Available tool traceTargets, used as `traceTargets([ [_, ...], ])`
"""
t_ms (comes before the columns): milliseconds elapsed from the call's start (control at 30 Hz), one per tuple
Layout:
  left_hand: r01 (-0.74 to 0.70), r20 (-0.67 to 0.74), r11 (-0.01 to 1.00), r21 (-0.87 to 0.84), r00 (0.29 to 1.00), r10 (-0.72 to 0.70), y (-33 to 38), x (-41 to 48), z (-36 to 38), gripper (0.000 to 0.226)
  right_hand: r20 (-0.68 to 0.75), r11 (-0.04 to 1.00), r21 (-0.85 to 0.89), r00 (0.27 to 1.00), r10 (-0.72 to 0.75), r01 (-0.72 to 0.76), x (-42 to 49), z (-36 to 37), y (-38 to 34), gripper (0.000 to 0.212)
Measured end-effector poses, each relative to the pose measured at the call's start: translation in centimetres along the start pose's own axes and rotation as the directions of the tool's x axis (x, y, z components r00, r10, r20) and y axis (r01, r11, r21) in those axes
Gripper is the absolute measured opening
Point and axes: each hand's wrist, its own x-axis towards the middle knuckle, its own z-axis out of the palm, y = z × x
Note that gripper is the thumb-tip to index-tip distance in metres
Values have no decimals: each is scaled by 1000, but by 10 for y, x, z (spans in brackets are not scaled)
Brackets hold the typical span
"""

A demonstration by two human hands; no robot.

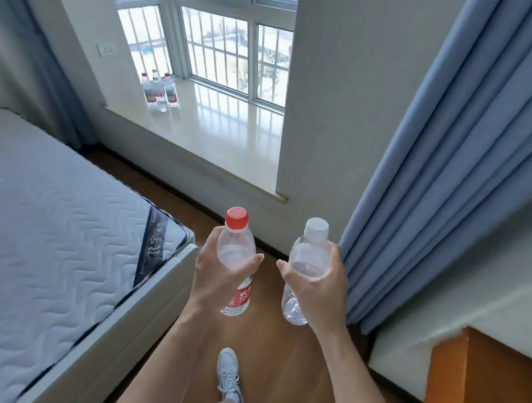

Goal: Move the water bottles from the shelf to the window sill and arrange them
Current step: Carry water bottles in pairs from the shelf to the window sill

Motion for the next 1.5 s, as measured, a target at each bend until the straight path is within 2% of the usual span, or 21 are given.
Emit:
traceTargets([
  [133,33,-65,999,5,997,-33,-28,55,-17,47,51,998,-47,998,-26,29,46,52,-4,64],
  [500,18,-117,1000,2,993,-18,-57,240,-62,50,118,990,-104,989,-87,99,192,193,-40,74],
  [700,70,-170,998,-4,983,-70,-79,296,-77,48,164,988,-129,984,-63,85,240,240,-36,68],
  [1000,171,-271,985,-10,948,-167,-120,380,-80,51,309,983,-144,949,-68,118,325,311,-24,65],
  [1167,213,-349,977,12,916,-195,-133,459,-76,56,416,977,-107,901,-126,186,407,363,-26,63],
  [1333,250,-437,967,44,875,-207,-136,553,-72,52,544,940,-91,807,-230,329,500,418,-36,69],
  [1500,292,-535,955,45,815,-224,-140,619,-69,53,608,943,-40,757,-239,330,579,464,-46,64],
])
